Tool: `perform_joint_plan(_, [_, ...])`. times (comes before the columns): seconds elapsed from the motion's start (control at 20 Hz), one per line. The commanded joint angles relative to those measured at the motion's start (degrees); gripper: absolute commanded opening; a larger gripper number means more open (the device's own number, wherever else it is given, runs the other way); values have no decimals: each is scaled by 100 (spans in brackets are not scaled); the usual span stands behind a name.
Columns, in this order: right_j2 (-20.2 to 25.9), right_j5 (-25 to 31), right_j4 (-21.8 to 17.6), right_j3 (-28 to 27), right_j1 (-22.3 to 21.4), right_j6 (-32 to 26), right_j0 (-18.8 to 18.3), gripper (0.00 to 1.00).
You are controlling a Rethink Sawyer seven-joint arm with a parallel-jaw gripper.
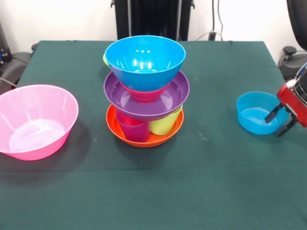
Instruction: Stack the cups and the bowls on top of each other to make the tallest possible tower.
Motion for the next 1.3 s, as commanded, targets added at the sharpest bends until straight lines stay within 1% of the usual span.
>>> perform_joint_plan(0.05, [1016, -963, 330, 861, -267, 717, -59, 0])
perform_joint_plan(0.1, [1115, -1006, 396, 968, -366, 636, -108, 0])
perform_joint_plan(0.15, [1114, -989, 405, 1026, -447, 590, -128, 0])
perform_joint_plan(0.35, [1020, -599, 441, 1065, -782, 438, -164, 0])
perform_joint_plan(0.45, [1025, -579, 438, 1042, -846, 320, -224, 0])
perform_joint_plan(0.6, [1038, -562, 441, 933, -821, 209, -343, 0])
perform_joint_plan(0.65, [1010, -459, 428, 904, -871, 160, -371, 0])
perform_joint_plan(0.85, [827, 294, 257, 877, -1348, -221, -468, 0])
perform_joint_plan(0.95, [804, 475, 184, 918, -1538, -405, -537, 0])
perform_joint_plan(1.1, [645, 823, -32, 833, -1709, -680, -646, 0])
perform_joint_plan(1.3, [482, 1502, -314, 600, -1957, -1175, -838, 0])
